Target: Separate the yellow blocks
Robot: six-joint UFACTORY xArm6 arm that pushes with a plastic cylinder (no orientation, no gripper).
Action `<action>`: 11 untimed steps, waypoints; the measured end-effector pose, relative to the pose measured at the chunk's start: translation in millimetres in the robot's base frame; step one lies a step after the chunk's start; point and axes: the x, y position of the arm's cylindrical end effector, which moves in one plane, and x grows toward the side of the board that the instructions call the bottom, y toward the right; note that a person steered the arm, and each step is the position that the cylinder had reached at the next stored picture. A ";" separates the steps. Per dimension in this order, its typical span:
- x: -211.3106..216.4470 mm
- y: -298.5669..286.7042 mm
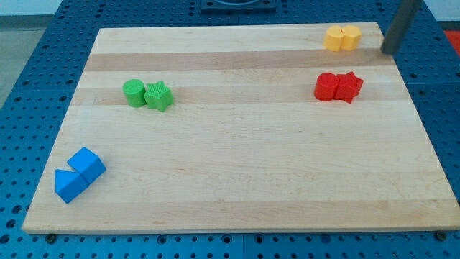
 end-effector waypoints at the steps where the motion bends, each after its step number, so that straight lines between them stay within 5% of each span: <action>1: -15.8 -17.0; 7: -15.6 -155.2; 9: 29.5 -209.0; 10: 13.3 -203.9; 11: -57.5 -171.7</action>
